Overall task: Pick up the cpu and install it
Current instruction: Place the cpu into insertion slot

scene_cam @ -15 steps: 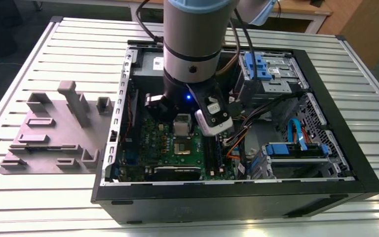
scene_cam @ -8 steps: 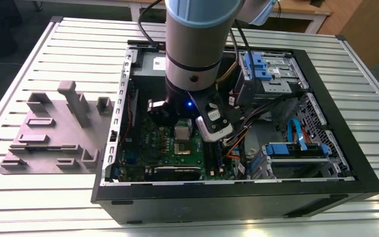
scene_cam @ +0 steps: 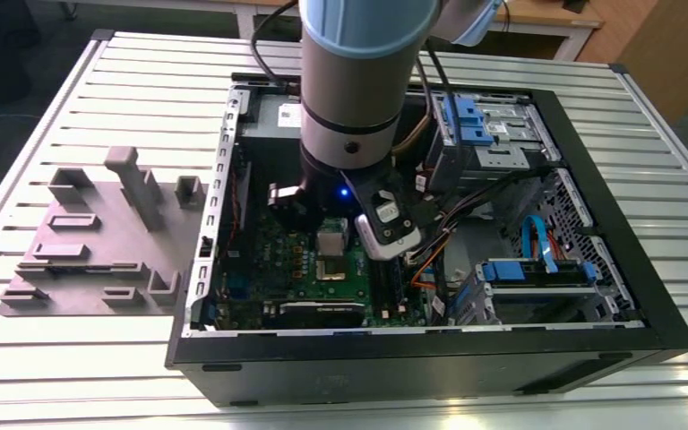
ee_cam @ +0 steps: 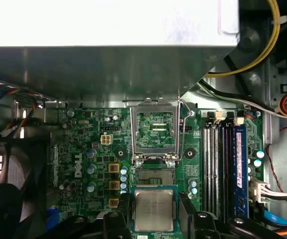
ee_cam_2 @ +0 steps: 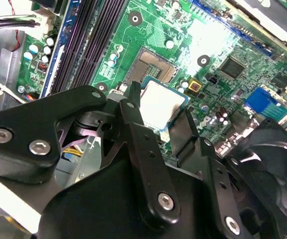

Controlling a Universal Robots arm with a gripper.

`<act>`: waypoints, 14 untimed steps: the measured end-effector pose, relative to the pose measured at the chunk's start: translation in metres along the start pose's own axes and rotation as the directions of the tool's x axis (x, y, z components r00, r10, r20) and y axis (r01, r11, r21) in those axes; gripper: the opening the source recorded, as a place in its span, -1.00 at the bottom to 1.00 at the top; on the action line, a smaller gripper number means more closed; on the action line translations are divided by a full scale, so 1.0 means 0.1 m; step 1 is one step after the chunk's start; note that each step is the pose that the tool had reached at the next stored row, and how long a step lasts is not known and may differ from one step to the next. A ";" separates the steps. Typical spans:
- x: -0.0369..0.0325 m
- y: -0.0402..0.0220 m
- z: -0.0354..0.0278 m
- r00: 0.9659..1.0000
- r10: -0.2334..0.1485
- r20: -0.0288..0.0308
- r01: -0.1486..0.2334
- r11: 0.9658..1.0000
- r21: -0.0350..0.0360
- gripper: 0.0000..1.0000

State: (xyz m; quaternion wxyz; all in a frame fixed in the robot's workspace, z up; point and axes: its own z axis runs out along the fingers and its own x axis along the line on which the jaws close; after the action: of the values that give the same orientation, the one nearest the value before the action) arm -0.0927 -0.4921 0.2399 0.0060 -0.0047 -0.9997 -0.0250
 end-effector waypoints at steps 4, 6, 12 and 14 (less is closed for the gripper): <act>-0.005 -0.004 0.069 1.000 0.000 0.000 0.000 1.000 0.000 -0.06; -0.016 -0.005 0.089 1.000 0.000 0.000 0.000 1.000 0.000 -0.06; -0.042 -0.006 0.137 1.000 0.000 0.000 0.000 1.000 0.000 -0.06; -0.042 -0.008 0.170 1.000 0.000 0.000 0.000 1.000 0.000 -0.06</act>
State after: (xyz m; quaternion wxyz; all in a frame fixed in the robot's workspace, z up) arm -0.0887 -0.4921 0.2229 0.0060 -0.0048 -0.9997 -0.0250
